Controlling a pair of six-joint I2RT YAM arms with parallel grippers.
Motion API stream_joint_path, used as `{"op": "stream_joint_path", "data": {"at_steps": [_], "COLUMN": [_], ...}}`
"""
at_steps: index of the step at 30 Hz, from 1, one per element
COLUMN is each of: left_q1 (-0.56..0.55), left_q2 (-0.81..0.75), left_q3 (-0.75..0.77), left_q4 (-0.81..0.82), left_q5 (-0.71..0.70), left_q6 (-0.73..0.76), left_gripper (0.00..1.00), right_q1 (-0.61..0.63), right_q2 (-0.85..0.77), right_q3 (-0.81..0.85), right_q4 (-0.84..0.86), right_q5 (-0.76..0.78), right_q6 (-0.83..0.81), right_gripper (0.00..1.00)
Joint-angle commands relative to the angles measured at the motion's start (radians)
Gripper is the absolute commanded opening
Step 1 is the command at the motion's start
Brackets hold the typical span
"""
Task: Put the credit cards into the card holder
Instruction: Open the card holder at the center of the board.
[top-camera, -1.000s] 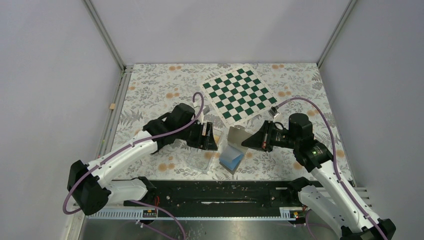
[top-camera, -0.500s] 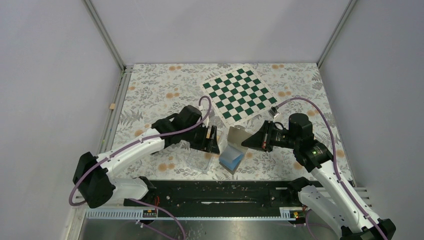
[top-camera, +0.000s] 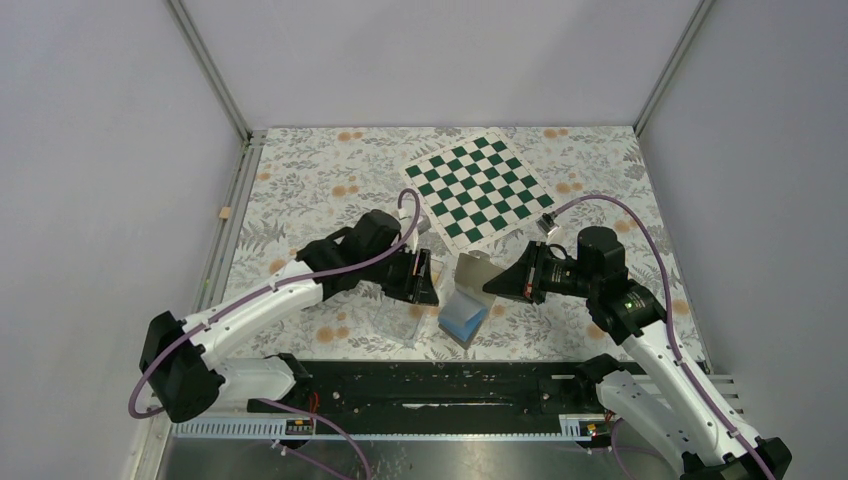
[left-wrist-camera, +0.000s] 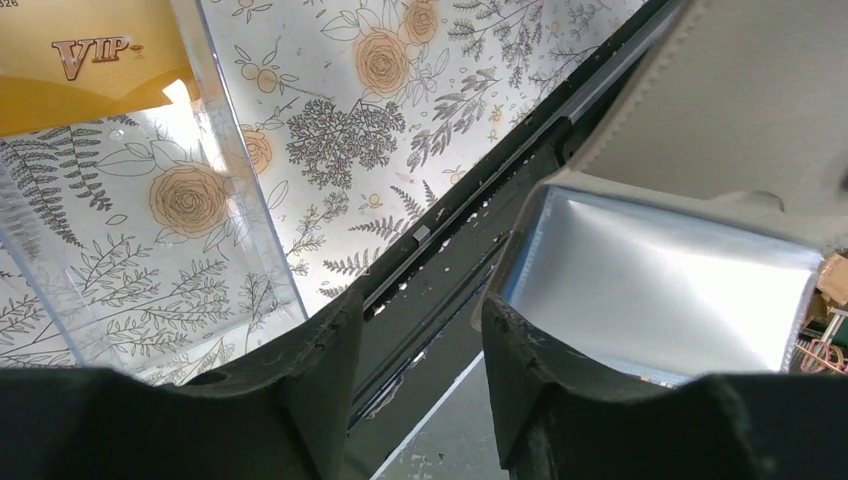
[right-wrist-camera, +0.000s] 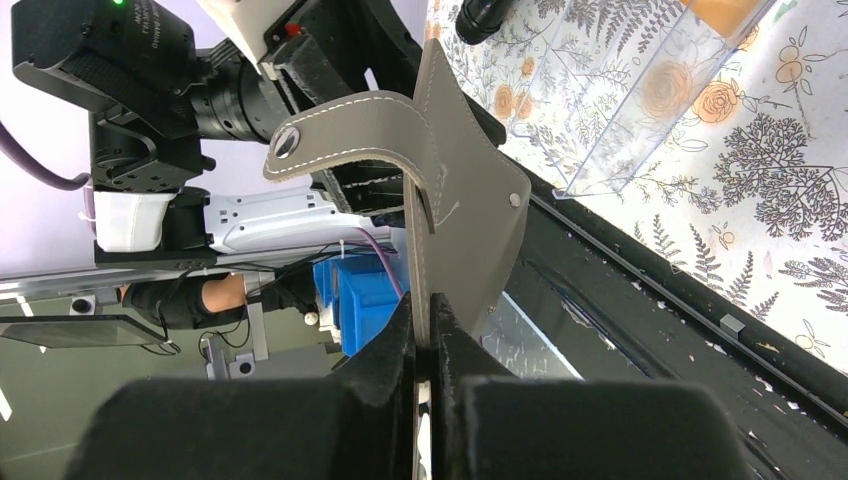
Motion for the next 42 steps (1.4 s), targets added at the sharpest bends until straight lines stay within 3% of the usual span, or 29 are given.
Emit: {"op": "stream_joint_path", "data": {"at_steps": [1,6,12,19,28,35,42], "left_q1": [0.001,0.002,-0.012,-0.172,-0.308,-0.336,-0.341], "left_q2": [-0.040,-0.056,-0.117,-0.138,0.017,0.069,0.107], "left_q3": [0.048,0.039,0.031,0.128,0.282,0.300,0.296], "left_q4": [0.051,0.072,0.154,0.178,0.036,-0.025,-0.042], "left_q5": [0.011,0.020,0.063,-0.031,-0.113,-0.268,-0.270], "left_q6": [0.002,-0.005,-0.009,0.074,0.161,0.174,0.183], "left_gripper": [0.47,0.47,0.58,0.64,0.64,0.60,0.59], "right_q1": [-0.005,-0.005,-0.005,-0.005,-0.005,-0.005,-0.005], "right_q2": [-0.005,-0.006,-0.004,0.022,0.027,0.027,0.036], "right_q3": [0.024,0.022,0.019,0.027,0.031,0.041,0.048], "right_q4": [0.015,0.015,-0.002,-0.056,-0.082,-0.096,-0.098], "right_q5": [-0.011,-0.011,0.023,0.056,0.075,0.071,0.067], "right_q6": [-0.012,-0.012,-0.006,-0.019,-0.025,-0.034,-0.040], "right_gripper": [0.00,0.00,0.00,0.00,0.00,0.00,0.00]}}
